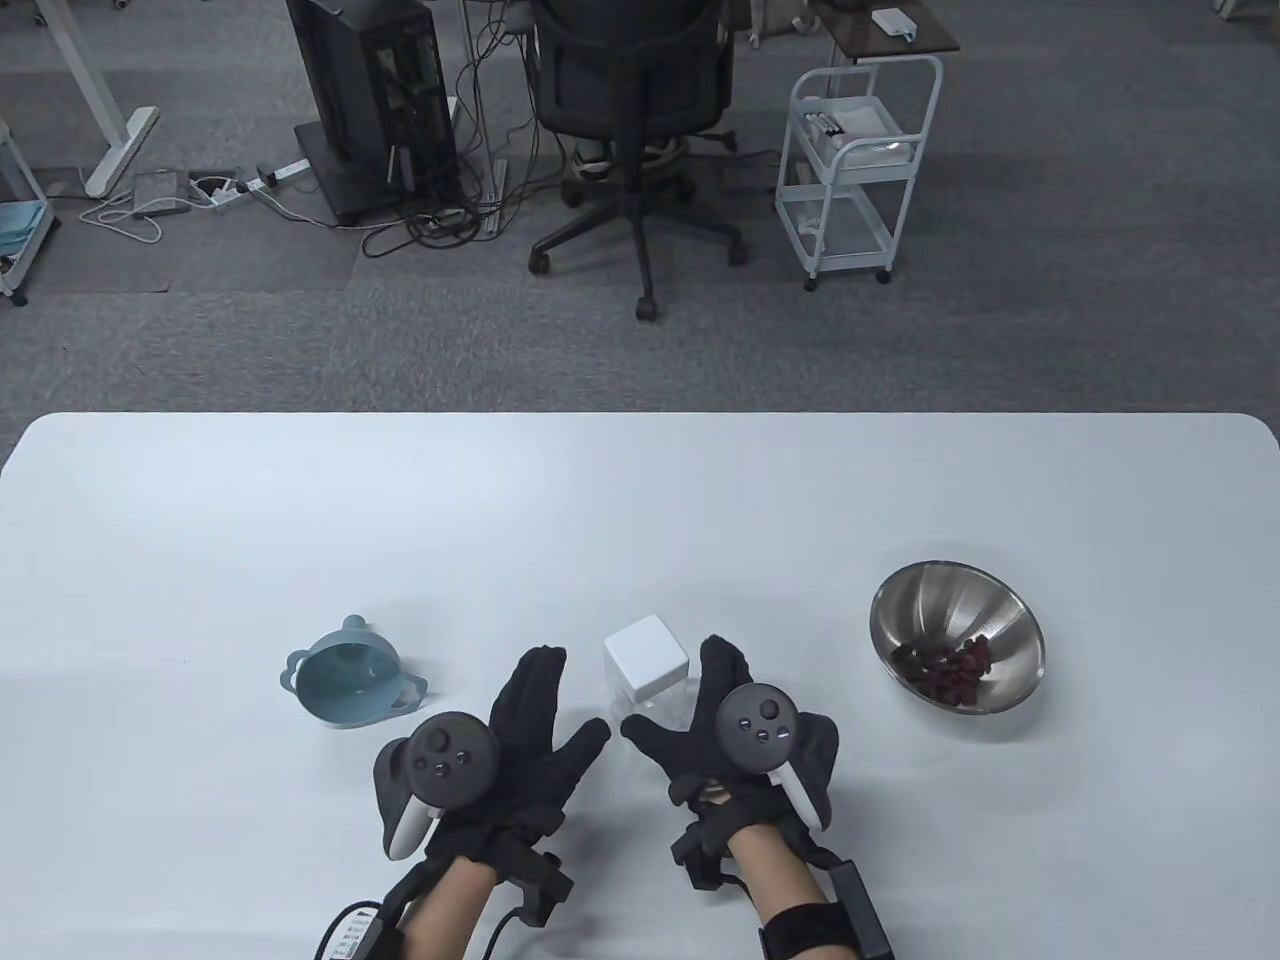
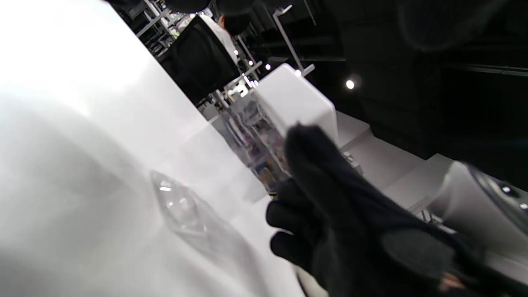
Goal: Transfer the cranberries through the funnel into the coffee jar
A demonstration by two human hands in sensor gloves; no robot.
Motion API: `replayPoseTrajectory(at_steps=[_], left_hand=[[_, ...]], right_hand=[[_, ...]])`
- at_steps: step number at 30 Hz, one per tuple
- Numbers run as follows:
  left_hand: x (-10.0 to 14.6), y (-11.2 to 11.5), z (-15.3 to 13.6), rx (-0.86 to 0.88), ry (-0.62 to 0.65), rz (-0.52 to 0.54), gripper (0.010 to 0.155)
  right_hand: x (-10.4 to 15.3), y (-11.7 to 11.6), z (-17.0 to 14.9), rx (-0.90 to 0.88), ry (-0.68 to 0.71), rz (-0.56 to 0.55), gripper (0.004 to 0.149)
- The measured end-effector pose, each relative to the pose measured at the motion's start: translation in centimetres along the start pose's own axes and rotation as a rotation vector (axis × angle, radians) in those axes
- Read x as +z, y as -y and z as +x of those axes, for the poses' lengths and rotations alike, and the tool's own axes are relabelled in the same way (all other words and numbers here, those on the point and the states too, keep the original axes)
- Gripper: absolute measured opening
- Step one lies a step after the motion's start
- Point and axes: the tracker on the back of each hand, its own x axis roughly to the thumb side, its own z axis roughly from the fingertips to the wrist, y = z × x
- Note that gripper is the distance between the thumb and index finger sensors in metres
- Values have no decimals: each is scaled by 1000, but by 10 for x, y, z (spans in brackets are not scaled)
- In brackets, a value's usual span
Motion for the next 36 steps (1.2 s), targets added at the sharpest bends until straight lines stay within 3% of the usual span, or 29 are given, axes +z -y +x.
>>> replayPoseTrajectory(at_steps=[4,11,16,26,36], left_hand=[[-1,0,0,6,4,-3,91],[-1,3,1,29,14,-14,91],[-1,1,6,54,52,-12,92],[-2,-1,37,165,258,-94,96],[-21,21,62,178,334,-262,98]], right_hand=[[-5,-10,4,-42,-32,12,117],[-6,-13,6,-34,-54,-51,96],[-1,1,6,-84,47,-63,95],[31,51,8,-182,200,103,94],[47,59,1,-274,299,259,93]])
